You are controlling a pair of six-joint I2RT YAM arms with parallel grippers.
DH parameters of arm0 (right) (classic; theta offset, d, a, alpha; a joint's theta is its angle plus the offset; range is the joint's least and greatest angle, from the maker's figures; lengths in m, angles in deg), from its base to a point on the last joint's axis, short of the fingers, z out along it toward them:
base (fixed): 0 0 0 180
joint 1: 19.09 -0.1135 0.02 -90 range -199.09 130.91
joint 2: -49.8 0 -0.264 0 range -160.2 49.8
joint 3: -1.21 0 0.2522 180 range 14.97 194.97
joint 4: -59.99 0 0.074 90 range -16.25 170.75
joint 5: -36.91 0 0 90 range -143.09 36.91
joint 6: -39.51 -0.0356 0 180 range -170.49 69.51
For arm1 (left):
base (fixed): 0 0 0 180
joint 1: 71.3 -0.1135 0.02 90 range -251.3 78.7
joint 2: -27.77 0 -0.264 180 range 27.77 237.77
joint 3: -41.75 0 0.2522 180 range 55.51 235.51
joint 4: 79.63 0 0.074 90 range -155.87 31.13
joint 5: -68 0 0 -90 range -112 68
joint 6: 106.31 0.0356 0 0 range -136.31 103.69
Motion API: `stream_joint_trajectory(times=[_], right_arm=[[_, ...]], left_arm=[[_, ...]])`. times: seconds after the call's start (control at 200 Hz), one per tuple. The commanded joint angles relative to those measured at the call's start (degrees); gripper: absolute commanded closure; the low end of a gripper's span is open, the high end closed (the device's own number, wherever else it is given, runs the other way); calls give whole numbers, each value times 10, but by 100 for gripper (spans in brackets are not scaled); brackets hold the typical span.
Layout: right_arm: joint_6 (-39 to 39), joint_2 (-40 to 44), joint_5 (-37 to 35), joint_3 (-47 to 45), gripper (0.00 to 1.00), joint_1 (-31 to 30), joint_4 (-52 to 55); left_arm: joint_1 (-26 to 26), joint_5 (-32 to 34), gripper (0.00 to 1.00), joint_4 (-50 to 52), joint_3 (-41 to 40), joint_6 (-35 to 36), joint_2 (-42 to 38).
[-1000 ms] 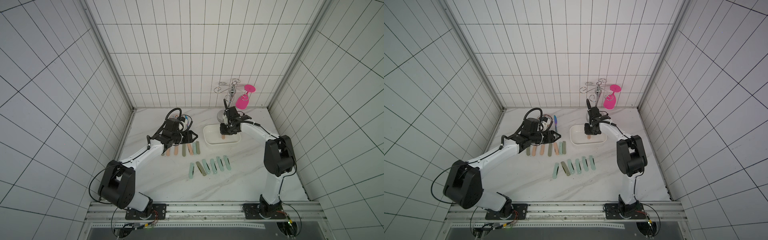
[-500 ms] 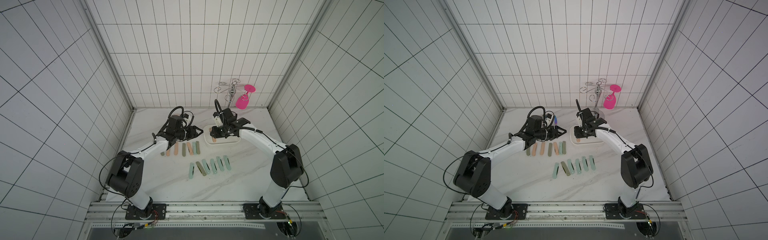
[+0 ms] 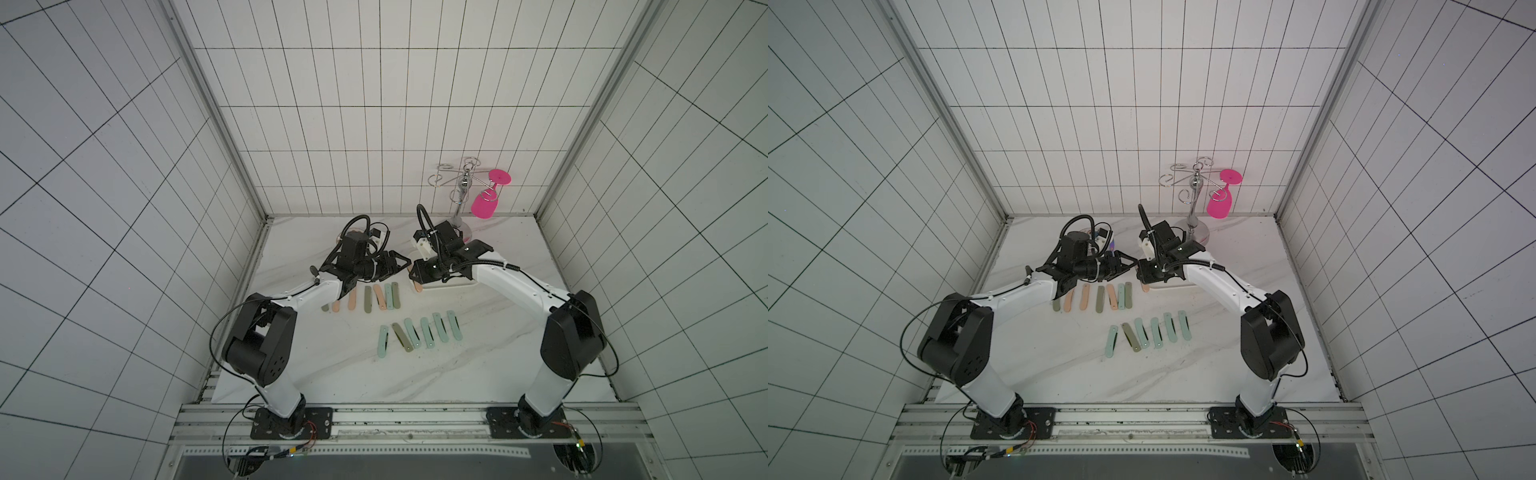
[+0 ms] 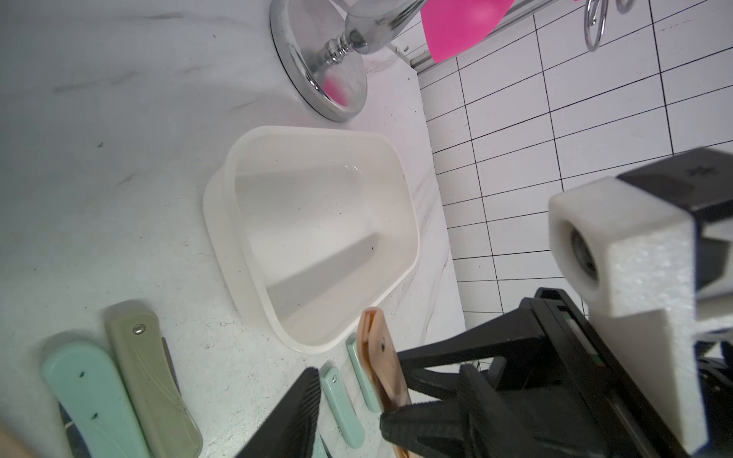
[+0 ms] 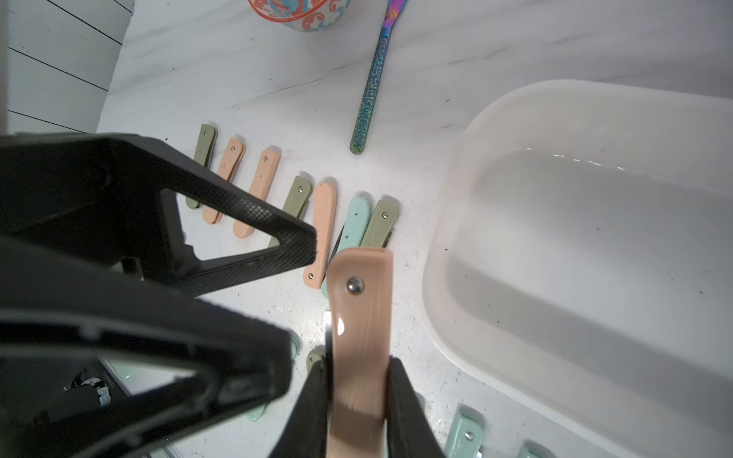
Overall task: Take the fruit knife out of the storage box
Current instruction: Pick up the fruit knife from the storage box.
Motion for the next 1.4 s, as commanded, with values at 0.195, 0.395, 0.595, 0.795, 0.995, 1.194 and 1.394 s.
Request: stream_joint_trajectory(times=[0.195,0.395,0.595,0.795,0.995,1.194,1.394], right_arm=[[13,10,16,5,98,-16,2],[14,8,14,8,98,-17,3],[14,7,18,11,98,-18,3],[14,6,13,12,98,-19,3],[15,6,7,14,91,-19,3],[14,10,7,19,46,-19,8],[18,31,0,22,1,-18,20]], left_arm=[[3,-3,42,-37,15,-21,21],[10,-14,47,-44,18,-27,37],[10,-20,61,-54,14,-34,43],[10,-21,85,-58,13,-37,41],[10,-23,98,-61,7,-34,36],[7,-17,100,-36,3,-8,21],[-17,-9,100,36,1,47,-11]])
